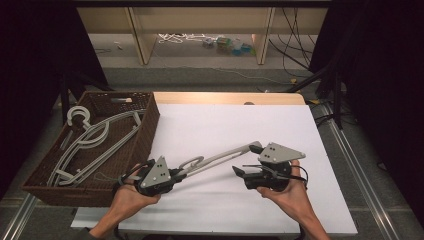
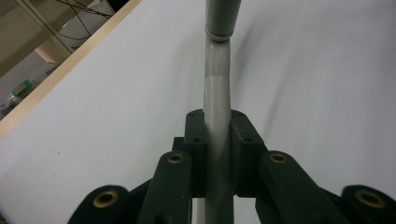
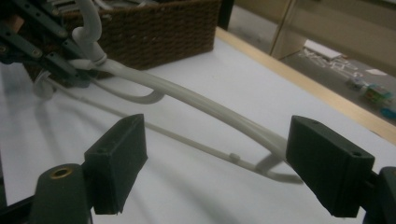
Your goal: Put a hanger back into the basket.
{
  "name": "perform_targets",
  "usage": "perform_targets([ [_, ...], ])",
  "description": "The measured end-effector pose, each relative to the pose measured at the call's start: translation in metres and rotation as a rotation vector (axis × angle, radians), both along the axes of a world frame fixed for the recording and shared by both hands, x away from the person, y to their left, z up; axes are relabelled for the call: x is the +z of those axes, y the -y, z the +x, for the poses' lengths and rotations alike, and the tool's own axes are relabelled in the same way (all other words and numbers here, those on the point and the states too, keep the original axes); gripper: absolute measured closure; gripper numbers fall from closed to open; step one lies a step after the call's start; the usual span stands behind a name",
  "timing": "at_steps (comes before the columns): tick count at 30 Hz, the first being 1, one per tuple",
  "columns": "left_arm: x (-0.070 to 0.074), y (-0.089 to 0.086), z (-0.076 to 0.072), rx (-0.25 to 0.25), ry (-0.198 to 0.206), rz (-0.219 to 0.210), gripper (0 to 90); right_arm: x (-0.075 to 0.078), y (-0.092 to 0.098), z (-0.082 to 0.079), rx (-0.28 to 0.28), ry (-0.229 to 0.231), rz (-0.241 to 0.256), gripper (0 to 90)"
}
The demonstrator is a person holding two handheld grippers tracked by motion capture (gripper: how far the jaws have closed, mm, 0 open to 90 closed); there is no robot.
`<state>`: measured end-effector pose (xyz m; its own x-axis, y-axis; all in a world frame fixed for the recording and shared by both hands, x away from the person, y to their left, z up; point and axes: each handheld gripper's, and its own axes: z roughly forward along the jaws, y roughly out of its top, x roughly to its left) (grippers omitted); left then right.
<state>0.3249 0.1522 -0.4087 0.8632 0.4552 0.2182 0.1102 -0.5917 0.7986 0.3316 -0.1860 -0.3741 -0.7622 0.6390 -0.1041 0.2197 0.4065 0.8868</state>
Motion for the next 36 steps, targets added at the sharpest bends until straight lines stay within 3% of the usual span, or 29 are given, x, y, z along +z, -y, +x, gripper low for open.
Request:
perform_targets([
  [3,0.004,-0.004,0.001,0.034,-0.023,-0.052,79.3,-0.002,0.009,-0.005,-0.034,0.043,0.049,20.7],
  [6,0.010,-0.009,0.004,0.052,-0.047,-0.073,79.2,-0.007,0.016,-0.012,-0.064,0.049,0.092,19.5],
  [9,0.011,-0.012,0.007,0.083,-0.077,-0.125,79.2,-0.012,0.022,-0.017,-0.074,0.043,0.121,18.6],
  [16,0.012,-0.018,0.012,0.104,-0.163,-0.217,79.2,-0.028,0.031,-0.025,-0.085,0.034,0.142,16.5],
  [21,0.017,-0.026,0.010,0.105,-0.187,-0.280,79.3,-0.035,0.033,-0.028,-0.087,0.024,0.160,16.5],
  [22,0.018,-0.027,0.010,0.108,-0.193,-0.291,79.3,-0.036,0.034,-0.028,-0.097,0.045,0.161,16.5],
  [28,0.027,-0.036,0.010,0.119,-0.238,-0.366,79.2,-0.041,0.036,-0.032,-0.099,0.054,0.175,16.5],
  [31,0.033,-0.041,0.010,0.125,-0.249,-0.385,79.2,-0.043,0.036,-0.034,-0.096,0.045,0.185,16.5],
  [36,0.047,-0.058,0.009,0.155,-0.284,-0.447,79.3,-0.045,0.038,-0.036,-0.099,0.059,0.159,16.6],
])
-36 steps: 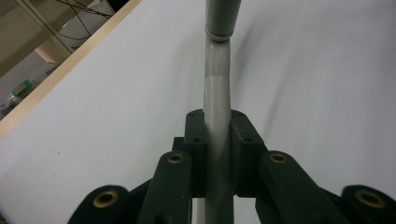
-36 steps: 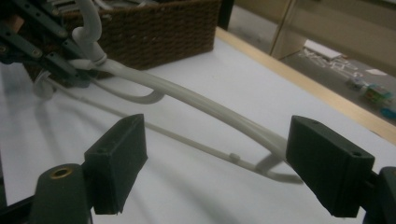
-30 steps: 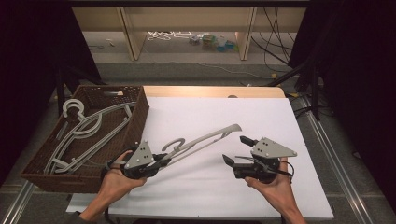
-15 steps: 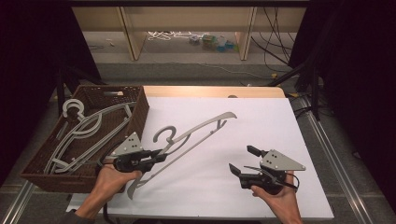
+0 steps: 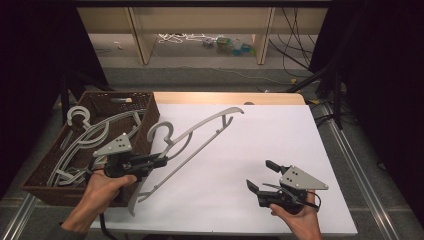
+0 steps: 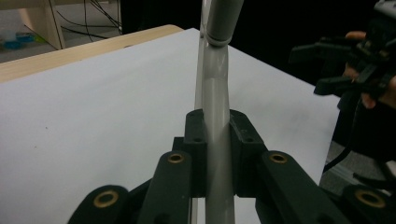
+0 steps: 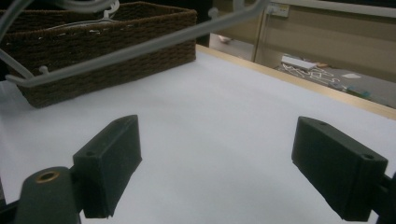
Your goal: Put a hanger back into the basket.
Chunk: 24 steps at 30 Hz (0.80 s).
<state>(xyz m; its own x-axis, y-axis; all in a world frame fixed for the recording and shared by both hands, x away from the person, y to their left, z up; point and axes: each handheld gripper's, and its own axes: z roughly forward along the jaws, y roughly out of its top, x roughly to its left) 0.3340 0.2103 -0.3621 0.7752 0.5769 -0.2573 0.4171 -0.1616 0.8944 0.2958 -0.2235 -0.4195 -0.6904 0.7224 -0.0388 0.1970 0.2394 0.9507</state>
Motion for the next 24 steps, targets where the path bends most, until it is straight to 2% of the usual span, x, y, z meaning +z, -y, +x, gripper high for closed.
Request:
perform_targets([
  [5,0.020,-0.016,-0.002,0.000,-0.007,-0.047,79.3,-0.002,-0.002,-0.001,0.003,-0.006,-0.001,16.6],
  [6,0.025,-0.020,-0.003,0.009,-0.013,-0.044,79.3,-0.003,-0.002,-0.002,0.007,-0.030,-0.003,16.6],
  [7,0.030,-0.025,-0.003,0.017,-0.009,-0.047,79.3,-0.003,-0.002,-0.001,0.006,-0.013,-0.007,16.6],
  [11,0.049,-0.045,-0.001,0.051,0.003,-0.034,79.3,-0.004,-0.002,-0.001,0.004,-0.005,-0.006,16.6],
  [14,0.059,-0.058,0.001,0.081,-0.006,-0.039,79.3,-0.004,-0.002,-0.001,0.008,-0.018,-0.010,16.5],
  [17,0.063,-0.070,0.004,0.101,-0.031,-0.074,79.3,-0.005,-0.002,-0.001,0.009,-0.017,-0.011,16.6],
  [18,0.065,-0.074,0.006,0.115,-0.019,-0.054,79.3,-0.005,-0.002,-0.001,0.011,-0.015,-0.012,16.6],
  [20,0.067,-0.083,0.009,0.139,-0.021,-0.060,79.3,-0.005,-0.003,-0.001,0.013,-0.014,-0.010,16.6],
  [23,0.069,-0.094,0.015,0.170,-0.013,-0.057,79.3,-0.005,-0.003,-0.002,0.016,-0.045,-0.013,16.6],
  [24,0.070,-0.099,0.017,0.184,-0.013,-0.055,79.3,-0.006,-0.003,-0.001,0.012,-0.020,-0.012,16.6],
])
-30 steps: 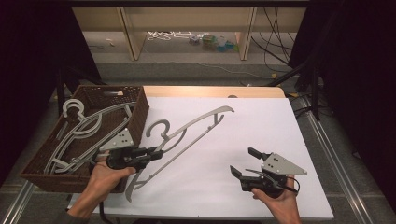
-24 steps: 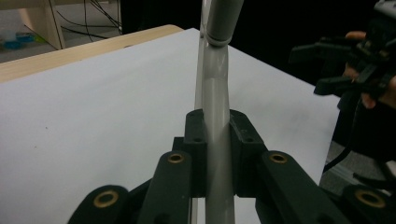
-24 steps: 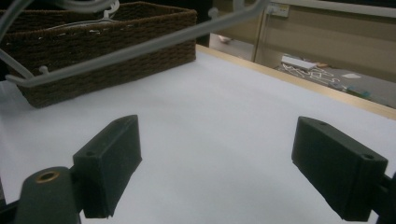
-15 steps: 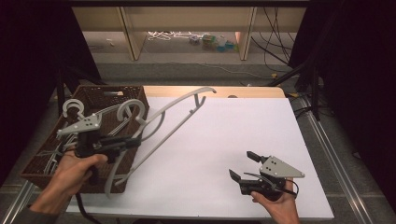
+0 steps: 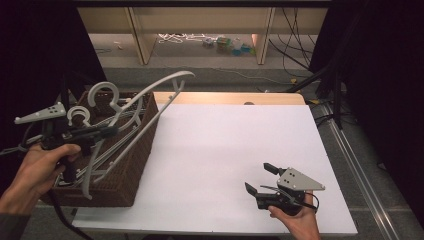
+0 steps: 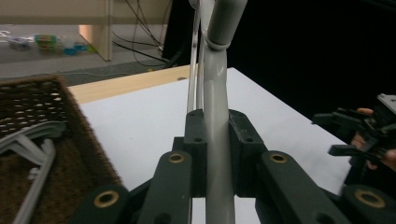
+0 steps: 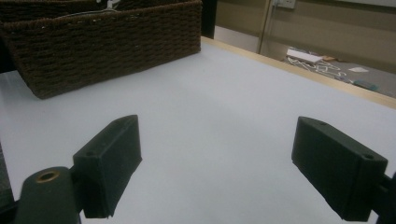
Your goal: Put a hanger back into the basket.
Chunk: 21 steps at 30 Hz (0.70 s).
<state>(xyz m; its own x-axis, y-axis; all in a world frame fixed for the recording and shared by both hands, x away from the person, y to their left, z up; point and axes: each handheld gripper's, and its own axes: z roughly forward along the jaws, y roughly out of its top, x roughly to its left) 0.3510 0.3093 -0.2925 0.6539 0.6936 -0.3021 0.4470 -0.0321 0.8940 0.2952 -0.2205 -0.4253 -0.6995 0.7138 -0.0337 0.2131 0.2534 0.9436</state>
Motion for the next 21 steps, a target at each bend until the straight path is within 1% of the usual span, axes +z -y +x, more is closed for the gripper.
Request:
perform_targets([
  [1,0.000,-0.004,0.002,0.012,0.001,0.000,79.3,0.001,0.001,0.000,0.000,-0.011,-0.013,16.6],
  [2,0.001,-0.008,0.004,0.028,-0.004,0.002,79.4,0.000,0.000,0.000,0.003,-0.005,-0.006,16.6],
  [3,0.001,-0.012,0.006,0.043,0.004,0.014,79.3,0.000,0.000,0.000,0.006,-0.009,-0.009,16.6],
  [7,0.000,-0.027,0.014,0.087,0.009,0.031,79.4,-0.001,-0.001,0.000,0.006,-0.005,-0.007,16.6],
  [9,-0.001,-0.034,0.018,0.110,0.018,0.058,79.3,-0.001,-0.001,0.000,0.007,-0.006,-0.010,16.6],
  [10,-0.001,-0.037,0.020,0.120,0.022,0.069,79.4,-0.002,-0.001,0.001,0.012,0.003,0.001,16.6],
  [11,-0.002,-0.040,0.022,0.127,0.022,0.071,79.4,-0.001,-0.002,0.000,0.016,-0.023,0.005,16.6],
  [12,-0.003,-0.044,0.025,0.140,0.018,0.072,79.4,-0.001,-0.001,0.001,0.010,-0.007,-0.014,16.6],
  [13,-0.004,-0.046,0.027,0.147,0.017,0.077,79.4,-0.001,-0.001,0.000,0.006,-0.005,-0.007,16.6],
  [15,-0.007,-0.053,0.032,0.172,0.013,0.091,79.4,-0.001,-0.001,0.001,0.011,-0.009,-0.014,16.6],
  [18,-0.011,-0.062,0.036,0.186,0.012,0.119,79.4,-0.001,-0.001,0.001,0.014,-0.009,-0.015,16.6],
  [21,-0.014,-0.070,0.040,0.196,0.010,0.137,79.3,-0.001,0.000,0.001,0.014,-0.015,-0.017,16.6],
])
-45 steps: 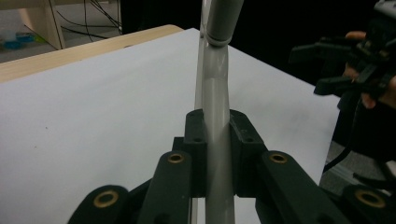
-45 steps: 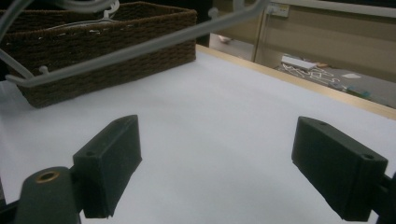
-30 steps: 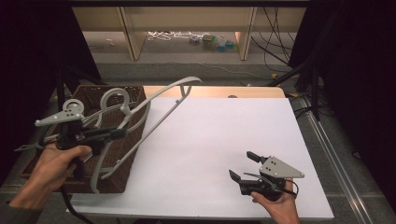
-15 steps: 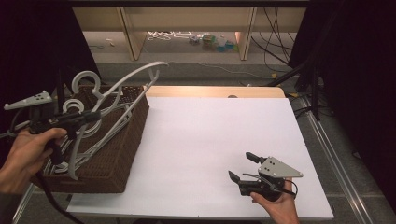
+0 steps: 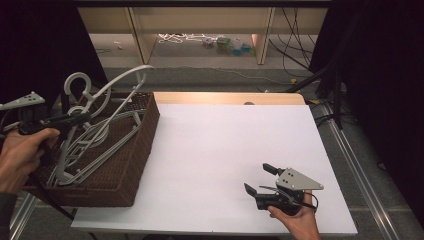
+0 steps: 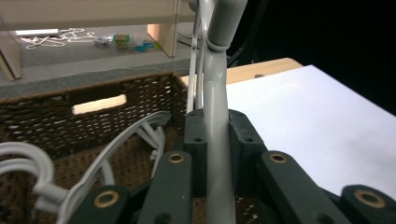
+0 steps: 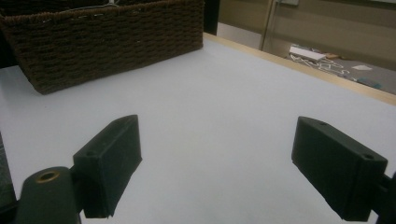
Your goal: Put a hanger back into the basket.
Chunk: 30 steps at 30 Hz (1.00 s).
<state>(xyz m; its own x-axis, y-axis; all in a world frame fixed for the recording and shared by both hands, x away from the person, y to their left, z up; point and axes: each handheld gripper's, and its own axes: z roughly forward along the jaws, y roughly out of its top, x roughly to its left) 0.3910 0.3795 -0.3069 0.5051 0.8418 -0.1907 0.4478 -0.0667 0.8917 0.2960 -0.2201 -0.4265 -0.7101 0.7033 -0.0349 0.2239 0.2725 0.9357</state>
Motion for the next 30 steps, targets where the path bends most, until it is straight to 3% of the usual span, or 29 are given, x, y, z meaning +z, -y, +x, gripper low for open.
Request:
perform_targets([
  [5,-0.007,-0.016,0.005,0.002,-0.010,0.055,79.4,0.000,0.000,0.000,0.001,0.003,0.003,16.6],
  [19,-0.030,-0.038,0.003,-0.032,-0.058,0.127,79.3,-0.001,-0.001,0.000,0.002,0.000,0.001,16.6],
  [23,-0.036,-0.041,0.004,-0.039,-0.068,0.135,79.3,-0.003,-0.002,0.001,0.007,0.003,0.008,16.6],
  [24,-0.038,-0.042,0.005,-0.047,-0.067,0.125,79.3,-0.001,0.000,0.000,0.001,-0.014,-0.017,16.6],
  [30,-0.046,-0.039,0.010,-0.048,-0.100,0.164,79.3,-0.002,-0.002,0.002,0.010,0.003,0.008,16.6],
])
